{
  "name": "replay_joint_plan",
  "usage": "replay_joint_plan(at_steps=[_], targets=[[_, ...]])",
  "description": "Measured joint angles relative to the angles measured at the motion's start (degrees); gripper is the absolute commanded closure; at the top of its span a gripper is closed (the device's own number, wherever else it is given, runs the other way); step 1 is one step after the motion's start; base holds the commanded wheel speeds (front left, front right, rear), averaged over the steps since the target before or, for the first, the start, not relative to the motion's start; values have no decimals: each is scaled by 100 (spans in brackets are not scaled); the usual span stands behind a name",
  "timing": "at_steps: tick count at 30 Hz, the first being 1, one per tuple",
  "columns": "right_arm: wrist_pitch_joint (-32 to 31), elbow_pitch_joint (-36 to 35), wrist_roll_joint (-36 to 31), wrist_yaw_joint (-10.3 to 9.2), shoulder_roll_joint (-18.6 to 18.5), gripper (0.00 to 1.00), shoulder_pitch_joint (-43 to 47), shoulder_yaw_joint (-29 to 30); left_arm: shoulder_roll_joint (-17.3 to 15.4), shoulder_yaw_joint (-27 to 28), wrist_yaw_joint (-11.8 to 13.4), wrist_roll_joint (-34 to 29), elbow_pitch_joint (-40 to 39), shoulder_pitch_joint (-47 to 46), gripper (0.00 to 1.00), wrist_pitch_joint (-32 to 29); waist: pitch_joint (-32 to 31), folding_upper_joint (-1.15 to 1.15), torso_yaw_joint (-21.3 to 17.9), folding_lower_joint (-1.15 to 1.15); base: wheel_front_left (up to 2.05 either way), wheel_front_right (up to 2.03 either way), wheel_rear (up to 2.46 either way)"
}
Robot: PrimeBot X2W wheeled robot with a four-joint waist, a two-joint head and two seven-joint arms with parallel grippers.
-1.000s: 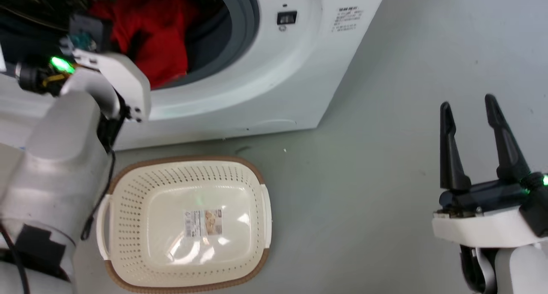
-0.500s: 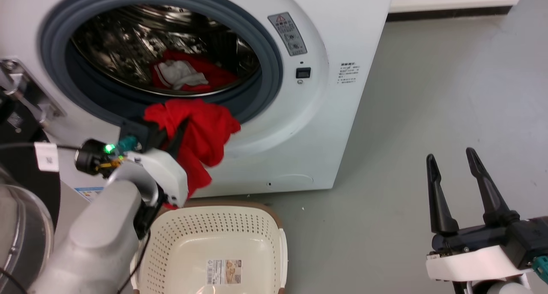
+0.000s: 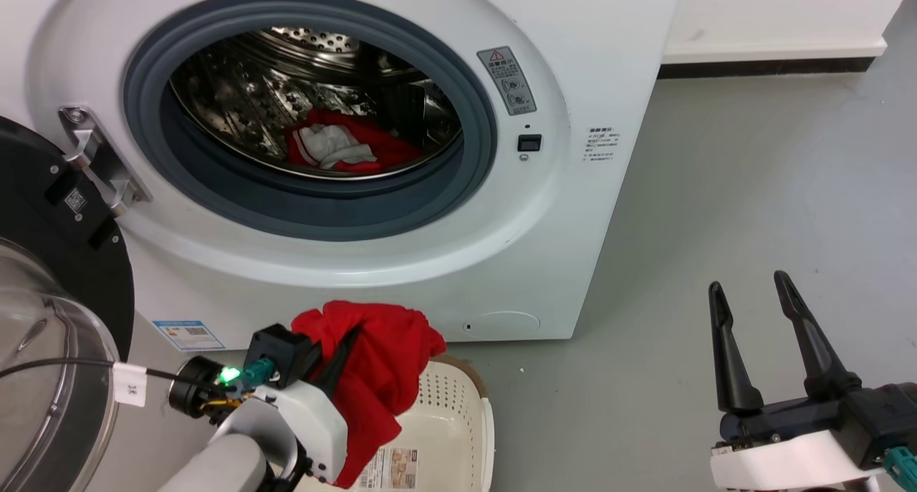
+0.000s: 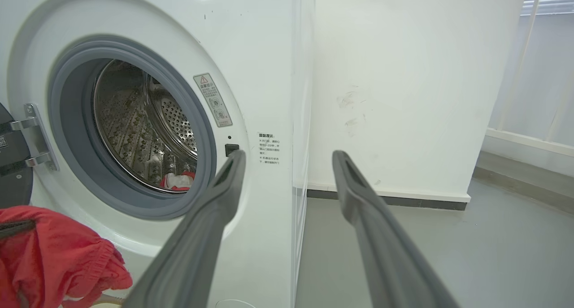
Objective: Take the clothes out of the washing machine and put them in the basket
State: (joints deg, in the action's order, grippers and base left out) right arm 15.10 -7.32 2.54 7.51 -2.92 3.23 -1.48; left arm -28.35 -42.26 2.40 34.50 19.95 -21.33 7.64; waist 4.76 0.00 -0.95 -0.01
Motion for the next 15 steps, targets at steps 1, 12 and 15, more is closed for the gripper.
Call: replay_joint_plan(at_steps=[1,12,15], targets=[[-1,-7,-3,0,0,0,-7,-11,-18,-11,40,-4,-45,55,100,-8,36,0,-3,0,0,0,0],[-1,-132,-62,0,0,0,-574,-69,254,-88,-27,152,670,202,100,115,783,0,-134,1,0,0,0],[-1,-189,-62,0,-1,0,-752,-49,402,-94,-149,196,1127,48,100,192,1082,0,-186,2,0,0,0]])
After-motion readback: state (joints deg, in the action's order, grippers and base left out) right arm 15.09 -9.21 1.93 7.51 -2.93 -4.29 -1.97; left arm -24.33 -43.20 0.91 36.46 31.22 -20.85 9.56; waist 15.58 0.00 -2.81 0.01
